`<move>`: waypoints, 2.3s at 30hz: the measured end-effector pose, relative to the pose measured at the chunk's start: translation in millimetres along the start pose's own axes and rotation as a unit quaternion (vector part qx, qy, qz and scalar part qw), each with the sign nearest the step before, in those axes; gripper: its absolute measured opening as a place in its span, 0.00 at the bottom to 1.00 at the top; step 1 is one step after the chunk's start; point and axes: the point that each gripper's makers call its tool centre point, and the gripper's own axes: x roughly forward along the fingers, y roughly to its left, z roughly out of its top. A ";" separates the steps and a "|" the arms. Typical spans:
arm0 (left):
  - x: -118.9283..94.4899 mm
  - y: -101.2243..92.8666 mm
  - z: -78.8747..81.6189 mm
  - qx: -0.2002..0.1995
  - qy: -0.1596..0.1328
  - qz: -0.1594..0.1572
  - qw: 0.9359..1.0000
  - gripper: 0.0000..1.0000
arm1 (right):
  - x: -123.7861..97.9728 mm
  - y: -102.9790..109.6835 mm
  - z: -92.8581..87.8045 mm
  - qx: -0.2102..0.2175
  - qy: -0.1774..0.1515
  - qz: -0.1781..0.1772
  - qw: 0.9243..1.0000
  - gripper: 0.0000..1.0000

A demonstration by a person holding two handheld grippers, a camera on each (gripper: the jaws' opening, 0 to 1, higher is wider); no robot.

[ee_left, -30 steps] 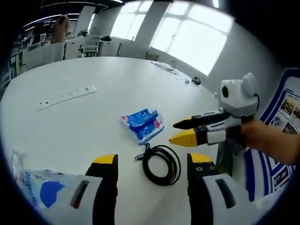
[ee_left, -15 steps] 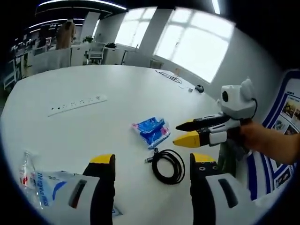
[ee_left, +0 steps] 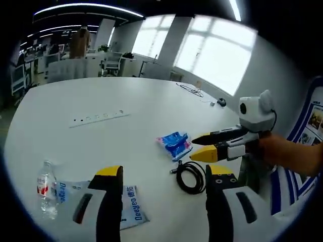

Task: Arrange the tabletop items into an orderly group along one side of the table until the central work area is clear of visible clutter.

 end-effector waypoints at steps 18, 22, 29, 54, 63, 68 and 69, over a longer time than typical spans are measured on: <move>-62.8 60.1 -9.1 -0.027 -0.022 0.065 0.997 0.67 | 41.0 50.6 -15.0 -0.006 0.032 0.034 0.999 0.43; -73.5 71.7 -14.1 -0.033 -0.022 0.076 0.996 0.67 | 50.1 60.5 -22.1 -0.002 0.042 0.039 0.998 0.43; -84.7 87.8 -23.1 -0.044 -0.021 0.088 0.995 0.66 | 65.5 66.9 -33.4 0.005 0.059 0.039 0.997 0.42; -93.3 122.9 -43.7 -0.071 -0.025 0.100 0.992 0.65 | 111.9 67.1 -71.7 0.073 0.111 0.022 0.991 0.33; -90.2 126.6 -47.5 -0.071 -0.025 0.097 0.992 0.64 | 117.3 70.7 -80.2 0.114 0.124 0.017 0.986 0.25; -90.1 127.9 -53.2 -0.075 -0.023 0.096 0.992 0.63 | 120.3 73.0 -82.8 0.131 0.125 0.017 0.983 0.21; -89.9 128.3 -54.9 -0.076 -0.022 0.096 0.992 0.63 | 120.9 73.0 -83.5 0.137 0.126 0.015 0.982 0.21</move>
